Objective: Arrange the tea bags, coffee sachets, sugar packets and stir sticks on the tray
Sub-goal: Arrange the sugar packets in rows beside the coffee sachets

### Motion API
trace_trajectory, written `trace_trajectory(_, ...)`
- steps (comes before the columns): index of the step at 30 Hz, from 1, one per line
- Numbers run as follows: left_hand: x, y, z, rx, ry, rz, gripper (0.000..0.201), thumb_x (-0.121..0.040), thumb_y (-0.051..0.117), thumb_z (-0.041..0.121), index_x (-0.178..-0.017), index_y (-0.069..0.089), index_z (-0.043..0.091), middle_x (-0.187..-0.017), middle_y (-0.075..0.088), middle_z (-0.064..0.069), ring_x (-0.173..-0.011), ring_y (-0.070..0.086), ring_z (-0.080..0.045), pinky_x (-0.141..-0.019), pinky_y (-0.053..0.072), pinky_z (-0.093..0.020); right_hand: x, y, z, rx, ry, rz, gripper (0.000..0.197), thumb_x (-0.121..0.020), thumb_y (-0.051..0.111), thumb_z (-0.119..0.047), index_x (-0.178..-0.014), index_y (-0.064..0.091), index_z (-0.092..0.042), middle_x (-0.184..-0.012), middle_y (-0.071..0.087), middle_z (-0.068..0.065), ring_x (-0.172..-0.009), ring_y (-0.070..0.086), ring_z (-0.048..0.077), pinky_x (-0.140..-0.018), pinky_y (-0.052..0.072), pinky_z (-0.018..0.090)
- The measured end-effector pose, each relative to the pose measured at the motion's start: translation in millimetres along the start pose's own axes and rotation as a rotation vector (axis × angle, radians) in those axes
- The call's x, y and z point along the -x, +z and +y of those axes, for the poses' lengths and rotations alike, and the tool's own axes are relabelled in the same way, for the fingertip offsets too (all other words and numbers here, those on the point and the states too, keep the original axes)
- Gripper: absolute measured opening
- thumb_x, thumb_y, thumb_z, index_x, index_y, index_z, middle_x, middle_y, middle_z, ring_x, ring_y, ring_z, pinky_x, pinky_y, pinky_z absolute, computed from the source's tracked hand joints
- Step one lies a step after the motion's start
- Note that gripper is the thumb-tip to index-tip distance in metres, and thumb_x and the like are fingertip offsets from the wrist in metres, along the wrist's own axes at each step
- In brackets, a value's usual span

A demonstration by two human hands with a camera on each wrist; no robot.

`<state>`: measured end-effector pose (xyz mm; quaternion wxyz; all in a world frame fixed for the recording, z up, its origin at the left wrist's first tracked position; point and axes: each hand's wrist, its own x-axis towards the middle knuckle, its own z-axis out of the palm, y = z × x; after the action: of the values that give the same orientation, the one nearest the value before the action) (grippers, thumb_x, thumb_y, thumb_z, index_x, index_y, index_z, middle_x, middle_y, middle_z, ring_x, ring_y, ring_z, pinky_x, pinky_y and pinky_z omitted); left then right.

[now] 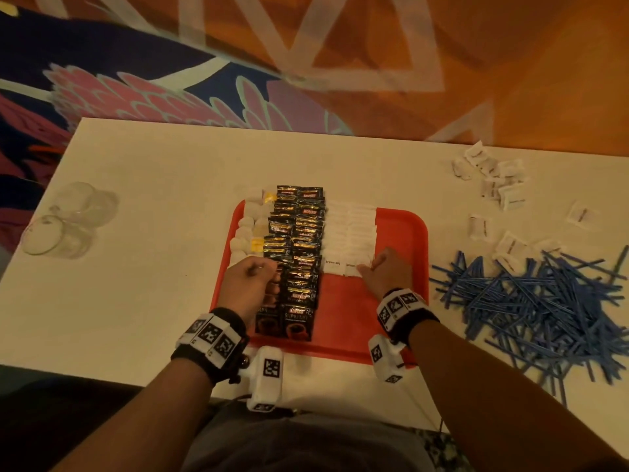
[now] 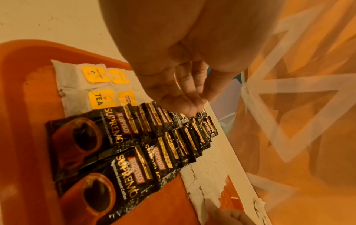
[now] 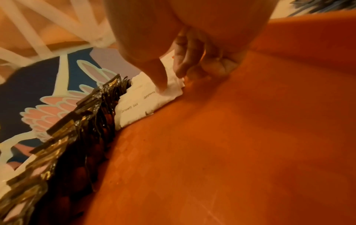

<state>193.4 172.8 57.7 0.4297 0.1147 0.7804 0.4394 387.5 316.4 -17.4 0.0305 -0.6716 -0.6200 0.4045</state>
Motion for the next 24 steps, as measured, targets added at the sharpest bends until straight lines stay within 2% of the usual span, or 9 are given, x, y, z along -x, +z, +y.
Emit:
trace_trajectory(3, -1.9, -0.4, -0.1, -0.004, 0.005, 0.007, 0.01, -0.098, 0.06, 0.019, -0.096, 0.068, 0.013, -0.079, 0.07, -0.001, -0.065, 0.062, -0.014, -0.06, 0.05, -0.031, 5.1, 2.6, -9.1, 0.091, -0.235, 0.017, 0.014, -0.089, 0.067, -0.023, -0.09, 0.053, -0.02, -0.09, 0.056, -0.002, -0.082, 0.054, 0.016, -0.067, 0.042, 0.027)
trace_trajectory(5, -2.6, -0.2, 0.1, -0.009, 0.007, 0.004, 0.01, -0.098, 0.06, 0.018, -0.096, 0.068, 0.013, -0.079, 0.07, -0.001, -0.065, 0.062, -0.014, -0.059, 0.05, -0.03, 6.2, 8.5, -15.3, 0.175, -0.375, -0.014, 0.002, -0.092, 0.06, -0.016, -0.093, 0.061, -0.017, -0.095, 0.056, 0.001, -0.091, 0.054, 0.018, -0.074, 0.043, 0.026)
trace_trajectory(7, -2.7, -0.3, 0.2, -0.015, 0.01, 0.002, 0.009, -0.098, 0.06, 0.018, -0.097, 0.068, 0.013, -0.078, 0.07, -0.001, -0.064, 0.062, -0.013, -0.059, 0.05, -0.029, 4.5, 15.6, -16.8, 0.233, -0.426, -0.071, 0.014, -0.094, 0.055, -0.011, -0.098, 0.067, -0.017, -0.105, 0.056, 0.002, -0.099, 0.053, 0.018, -0.08, 0.042, 0.024)
trace_trajectory(10, -3.0, -2.7, 0.0, -0.025, 0.023, -0.001, 0.009, -0.098, 0.061, 0.019, -0.097, 0.068, 0.014, -0.08, 0.071, 0.0, -0.063, 0.064, -0.011, -0.06, 0.051, -0.03, 2.4, 21.0, -12.9, 0.268, -0.397, -0.114, 0.024, -0.094, 0.056, -0.01, -0.112, 0.068, -0.022, -0.116, 0.054, 0.001, -0.113, 0.048, 0.019, -0.094, 0.039, 0.027)
trace_trajectory(15, -4.7, -5.2, -2.6, -0.05, 0.035, -0.002, 0.008, -0.097, 0.063, 0.021, -0.095, 0.069, 0.016, -0.081, 0.071, 0.001, -0.063, 0.064, -0.01, -0.062, 0.051, -0.031, 8.2, 19.3, -12.6, 0.285, -0.391, -0.063, 0.027, -0.094, 0.058, -0.014, -0.117, 0.064, -0.027, -0.117, 0.049, -0.003, -0.115, 0.043, 0.018, -0.092, 0.047, 0.032)
trace_trajectory(18, -3.9, -2.2, -3.1, -0.076, 0.048, -0.012, 0.008, -0.098, 0.061, 0.016, -0.095, 0.068, 0.015, -0.082, 0.07, -0.001, -0.064, 0.064, -0.01, -0.06, 0.05, -0.028, 10.8, 15.4, -12.0, 0.254, -0.404, -0.029, 0.026, -0.094, 0.061, -0.018, -0.118, 0.064, -0.027, -0.114, 0.049, -0.004, -0.114, 0.043, 0.016, -0.089, 0.042, 0.026)
trace_trajectory(21, -3.7, 0.0, -4.9, -0.08, 0.042, -0.017, 0.01, -0.098, 0.059, 0.013, -0.094, 0.068, 0.014, -0.085, 0.071, -0.003, -0.066, 0.065, -0.013, -0.058, 0.051, -0.027, 12.5, 17.6, -10.7, 0.246, -0.479, -0.072, 0.028, -0.096, 0.056, -0.015, -0.119, 0.066, -0.026, -0.111, 0.051, -0.004, -0.113, 0.043, 0.015, -0.088, 0.035, 0.022)
trace_trajectory(24, -3.1, 0.2, -7.9, -0.08, 0.03, -0.021, 0.008, -0.097, 0.061, 0.014, -0.096, 0.069, 0.014, -0.09, 0.072, -0.006, -0.072, 0.067, -0.018, -0.065, 0.057, -0.032, 12.1, 22.8, -11.6, 0.307, -0.496, -0.104, 0.032, -0.098, 0.052, -0.016, -0.124, 0.064, -0.028, -0.115, 0.052, -0.003, -0.115, 0.042, 0.016, -0.095, 0.036, 0.025)
